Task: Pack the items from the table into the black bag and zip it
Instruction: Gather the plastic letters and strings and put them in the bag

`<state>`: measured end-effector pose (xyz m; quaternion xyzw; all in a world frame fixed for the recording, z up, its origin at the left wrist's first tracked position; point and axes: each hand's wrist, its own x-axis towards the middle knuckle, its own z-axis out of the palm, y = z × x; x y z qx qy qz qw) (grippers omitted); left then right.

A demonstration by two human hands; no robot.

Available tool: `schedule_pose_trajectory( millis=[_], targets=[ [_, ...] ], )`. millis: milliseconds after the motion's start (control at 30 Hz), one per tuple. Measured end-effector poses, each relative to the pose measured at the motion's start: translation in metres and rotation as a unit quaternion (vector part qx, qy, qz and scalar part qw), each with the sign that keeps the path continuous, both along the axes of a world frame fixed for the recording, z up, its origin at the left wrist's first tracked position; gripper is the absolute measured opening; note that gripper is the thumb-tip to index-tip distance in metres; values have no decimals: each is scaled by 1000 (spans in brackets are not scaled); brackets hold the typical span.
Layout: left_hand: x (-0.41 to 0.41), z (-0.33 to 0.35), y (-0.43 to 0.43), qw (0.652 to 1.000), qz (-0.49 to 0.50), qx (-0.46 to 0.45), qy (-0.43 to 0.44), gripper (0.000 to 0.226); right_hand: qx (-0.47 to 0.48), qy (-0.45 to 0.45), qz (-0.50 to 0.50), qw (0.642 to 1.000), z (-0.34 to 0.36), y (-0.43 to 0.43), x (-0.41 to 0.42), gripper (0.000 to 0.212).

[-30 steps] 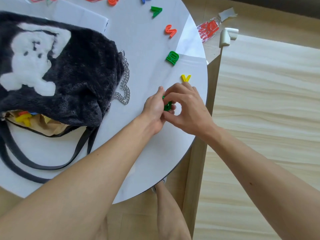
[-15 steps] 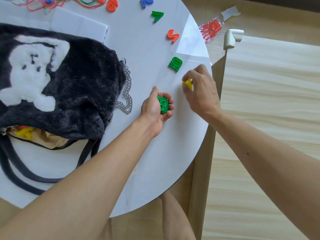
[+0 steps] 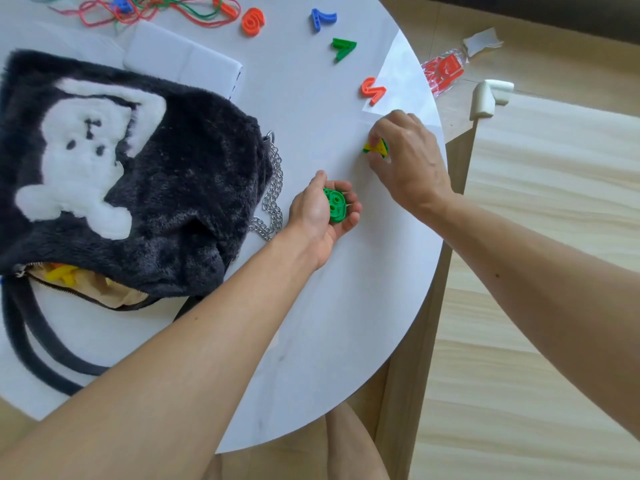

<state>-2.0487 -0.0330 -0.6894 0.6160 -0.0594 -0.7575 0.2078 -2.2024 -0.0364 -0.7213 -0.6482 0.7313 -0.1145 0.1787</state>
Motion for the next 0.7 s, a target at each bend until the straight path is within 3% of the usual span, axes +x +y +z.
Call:
schedule_pose_trajectory(
  millis=[200, 300, 367, 433, 533, 600, 700],
  targets=[
    [-1, -2, -17, 998, 20, 4, 59, 53, -82, -183, 47, 979, 42, -8, 13, 7],
    [-2, 1, -28, 993, 5, 8, 119, 58, -40, -158, 146, 976, 56, -2, 28, 9],
    [-5, 2, -36, 995, -1, -5, 104, 52, -30, -117, 189, 974, 56, 0, 27, 11],
    [-6, 2, -42, 998, 7, -24, 58, 43, -69, -148, 143, 976, 55, -5, 23, 8],
    [-3, -2, -51, 998, 30, -38, 46, 40, -146, -182, -21, 972, 45, -30, 9, 15],
    [0, -1, -53, 996, 29, -38, 72, 40, -128, -125, -72, 981, 30, -52, -4, 25],
    [3, 1, -56, 992, 21, -43, 120, 41, -7, 4, -64, 998, 5, -72, -18, 50]
  ],
)
